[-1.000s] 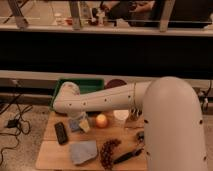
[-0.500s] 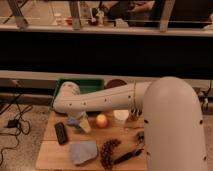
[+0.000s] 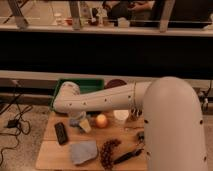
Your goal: Place sponge in plastic cup
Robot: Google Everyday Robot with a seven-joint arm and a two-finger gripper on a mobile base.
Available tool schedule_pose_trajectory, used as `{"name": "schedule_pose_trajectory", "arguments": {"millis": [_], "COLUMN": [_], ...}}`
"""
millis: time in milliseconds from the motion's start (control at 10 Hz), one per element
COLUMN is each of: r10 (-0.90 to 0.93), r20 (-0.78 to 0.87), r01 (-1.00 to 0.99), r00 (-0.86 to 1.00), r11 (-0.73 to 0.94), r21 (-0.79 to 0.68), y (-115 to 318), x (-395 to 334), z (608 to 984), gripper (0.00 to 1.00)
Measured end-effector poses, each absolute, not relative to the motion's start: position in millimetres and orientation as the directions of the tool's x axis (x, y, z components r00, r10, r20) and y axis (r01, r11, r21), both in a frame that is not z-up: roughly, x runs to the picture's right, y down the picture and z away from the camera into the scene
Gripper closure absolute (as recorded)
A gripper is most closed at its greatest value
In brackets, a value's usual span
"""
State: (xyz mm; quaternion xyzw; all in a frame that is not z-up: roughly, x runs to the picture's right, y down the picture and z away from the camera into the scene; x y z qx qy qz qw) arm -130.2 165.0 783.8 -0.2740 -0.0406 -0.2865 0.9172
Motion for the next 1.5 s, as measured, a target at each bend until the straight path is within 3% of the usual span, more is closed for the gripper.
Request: {"name": "schedule_pose_trajectory", "arguments": {"millis": [900,1100,1500], "r10": [-0.506,-0.473,-0.454], "r20": [0.229,0.231,0.229], "r01": [0.549,0.526,0.508], "r00": [0.832,0.850,0.861], "r11": [0.687,0.744,0.762], "r21": [-0.476,-0.412,-0.402], "y": [165,143,137], "x": [-130,-137,-132], "z": [783,760,755], "gripper": [0.20,0.20,0.20]}}
